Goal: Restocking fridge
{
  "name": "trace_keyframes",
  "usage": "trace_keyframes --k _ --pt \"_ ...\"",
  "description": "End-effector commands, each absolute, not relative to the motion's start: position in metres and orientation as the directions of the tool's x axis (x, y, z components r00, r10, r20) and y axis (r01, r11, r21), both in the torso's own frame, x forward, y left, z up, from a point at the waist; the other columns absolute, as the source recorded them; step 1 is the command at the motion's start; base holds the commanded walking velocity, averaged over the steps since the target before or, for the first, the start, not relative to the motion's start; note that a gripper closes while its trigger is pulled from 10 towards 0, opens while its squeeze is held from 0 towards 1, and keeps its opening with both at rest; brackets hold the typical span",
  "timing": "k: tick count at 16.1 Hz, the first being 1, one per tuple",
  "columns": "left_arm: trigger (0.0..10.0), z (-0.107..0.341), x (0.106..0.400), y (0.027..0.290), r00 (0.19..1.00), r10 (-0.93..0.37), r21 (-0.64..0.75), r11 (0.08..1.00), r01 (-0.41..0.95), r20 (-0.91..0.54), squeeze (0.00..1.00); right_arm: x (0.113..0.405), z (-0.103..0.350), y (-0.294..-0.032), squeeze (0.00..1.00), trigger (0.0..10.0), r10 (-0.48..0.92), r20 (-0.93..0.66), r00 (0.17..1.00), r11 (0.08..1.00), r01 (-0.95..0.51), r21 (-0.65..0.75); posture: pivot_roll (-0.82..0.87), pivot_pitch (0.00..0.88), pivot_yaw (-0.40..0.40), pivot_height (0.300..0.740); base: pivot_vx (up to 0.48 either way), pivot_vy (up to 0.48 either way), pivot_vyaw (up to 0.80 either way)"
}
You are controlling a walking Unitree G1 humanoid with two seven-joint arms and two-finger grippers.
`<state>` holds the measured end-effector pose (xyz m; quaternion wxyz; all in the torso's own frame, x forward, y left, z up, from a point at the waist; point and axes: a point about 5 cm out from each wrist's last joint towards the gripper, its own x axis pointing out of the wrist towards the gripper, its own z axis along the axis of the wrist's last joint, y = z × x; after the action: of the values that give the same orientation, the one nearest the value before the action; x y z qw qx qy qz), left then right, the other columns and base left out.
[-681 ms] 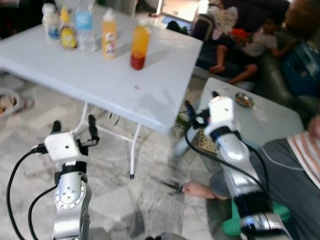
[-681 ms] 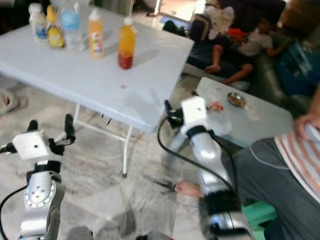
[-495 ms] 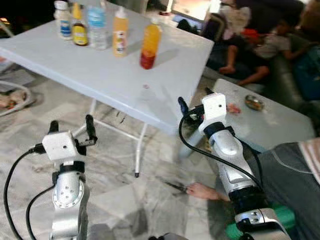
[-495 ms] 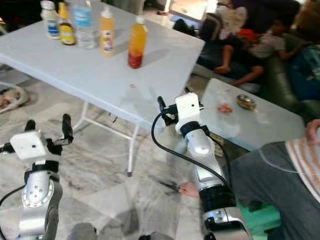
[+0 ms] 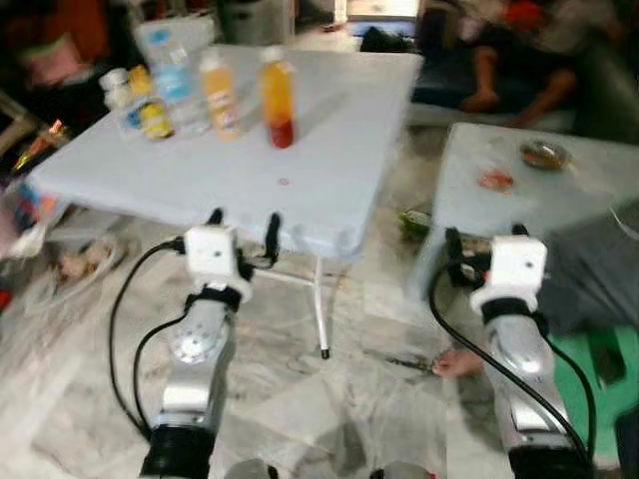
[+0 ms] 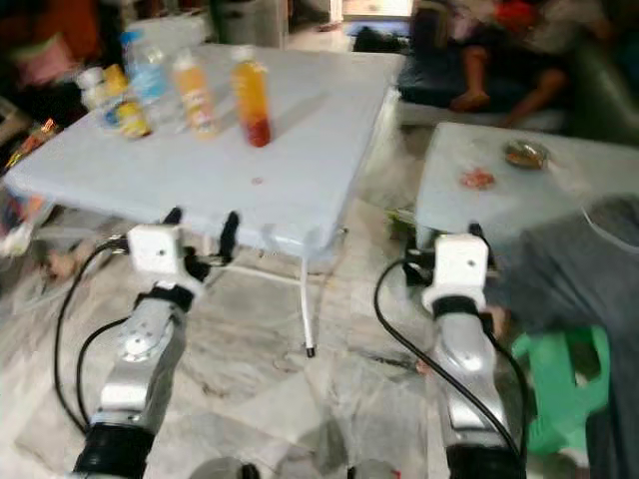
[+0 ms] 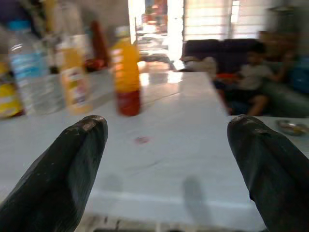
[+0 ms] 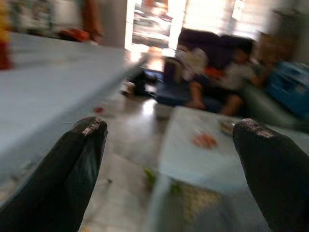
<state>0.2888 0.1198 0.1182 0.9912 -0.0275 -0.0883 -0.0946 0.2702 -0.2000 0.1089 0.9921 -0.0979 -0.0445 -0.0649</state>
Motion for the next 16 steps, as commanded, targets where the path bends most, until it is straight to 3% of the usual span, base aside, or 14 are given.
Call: trace_keyframes --k 1,4,8,13,16 --pt "10.0 0.115 0.29 0.126 0.973 -0.17 -0.026 0.984 0.176 0.156 0.0 0.272 0.12 -0.195 0.0 10.0 -0.099 0.143 0.985 0.972 0.127 -0.196 -0.16 0.0 0.11 0.74 0.0 0.0 0.0" --pt "10.0 0.112 0.287 0.14 0.986 -0.102 0.034 0.995 0.098 0.133 0.0 0.277 0.125 -0.187 0.0 10.0 -0.07 0.136 0.988 0.979 0.094 -0.179 -0.12 0.0 0.085 0.74 0.0 0.0 0.0" --pt "10.0 0.099 0.274 0.145 0.995 -0.049 0.0 0.999 0.049 0.087 0.0 0.279 0.124 -0.171 0.0 10.0 0.007 0.117 0.993 0.983 0.015 -0.181 -0.09 0.0 0.035 0.74 0.0 0.0 0.2" --pt "10.0 0.094 0.266 0.151 0.997 -0.015 -0.027 0.999 0.017 0.081 0.0 0.279 0.119 -0.178 0.0 10.0 -0.013 0.09 0.996 0.986 0.028 -0.163 -0.07 0.0 0.016 0.74 0.0 0.0 0.38" --pt "10.0 0.097 0.269 0.156 0.996 -0.002 -0.039 0.999 0.005 0.087 0.0 0.28 0.121 -0.175 0.0 10.0 0.003 0.089 0.996 0.987 0.012 -0.163 -0.06 0.0 0.003 0.74 0.444 0.0 0.0"
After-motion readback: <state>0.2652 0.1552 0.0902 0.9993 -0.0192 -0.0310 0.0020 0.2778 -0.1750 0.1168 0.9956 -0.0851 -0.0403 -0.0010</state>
